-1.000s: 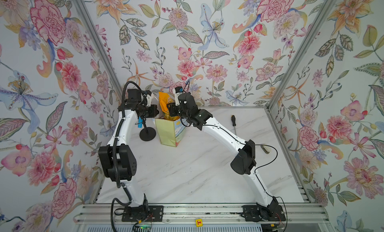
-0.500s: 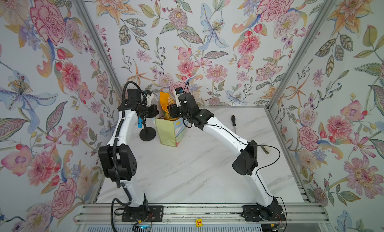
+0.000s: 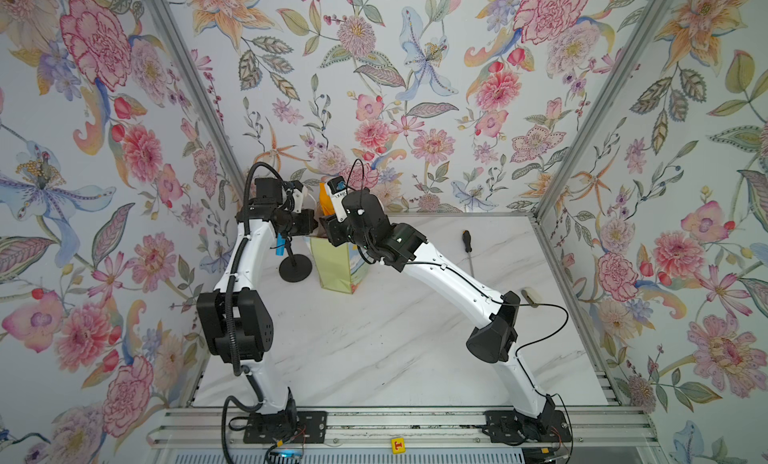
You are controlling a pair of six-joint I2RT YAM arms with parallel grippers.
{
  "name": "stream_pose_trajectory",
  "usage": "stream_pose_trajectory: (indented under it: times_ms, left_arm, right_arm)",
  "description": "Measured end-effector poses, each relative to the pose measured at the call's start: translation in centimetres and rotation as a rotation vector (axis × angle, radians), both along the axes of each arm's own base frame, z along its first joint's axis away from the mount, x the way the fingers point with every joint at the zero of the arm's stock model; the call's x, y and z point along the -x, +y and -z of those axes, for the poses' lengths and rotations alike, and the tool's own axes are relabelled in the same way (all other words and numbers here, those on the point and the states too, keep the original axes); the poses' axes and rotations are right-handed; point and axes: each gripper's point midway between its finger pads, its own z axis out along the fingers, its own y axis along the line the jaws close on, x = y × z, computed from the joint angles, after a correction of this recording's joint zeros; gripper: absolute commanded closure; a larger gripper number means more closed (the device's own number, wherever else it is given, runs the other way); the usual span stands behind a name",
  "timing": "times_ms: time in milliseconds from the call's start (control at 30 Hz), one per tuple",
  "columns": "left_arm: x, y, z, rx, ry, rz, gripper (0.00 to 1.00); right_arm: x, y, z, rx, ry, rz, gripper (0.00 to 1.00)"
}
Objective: Place the snacks into the paper bag
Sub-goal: 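Lower the gummy packet into the bag with the right gripper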
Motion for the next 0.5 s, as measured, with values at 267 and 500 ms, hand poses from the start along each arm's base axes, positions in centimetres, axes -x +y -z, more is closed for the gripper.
stream_pose_trajectory:
  times_ms: [267,500]
  left_arm:
    - [0.0,0.0,0.0,0.0,0.0,0.0,0.97]
    - [0.0,0.0,0.0,0.0,0.0,0.0,0.97]
  right_arm:
    - [-4.7,-1.1,1.4,-0.038,0.011,0.051,0.41]
    - [-6.9,0.0,6.9,-0.061,0.133,0.021,0.43]
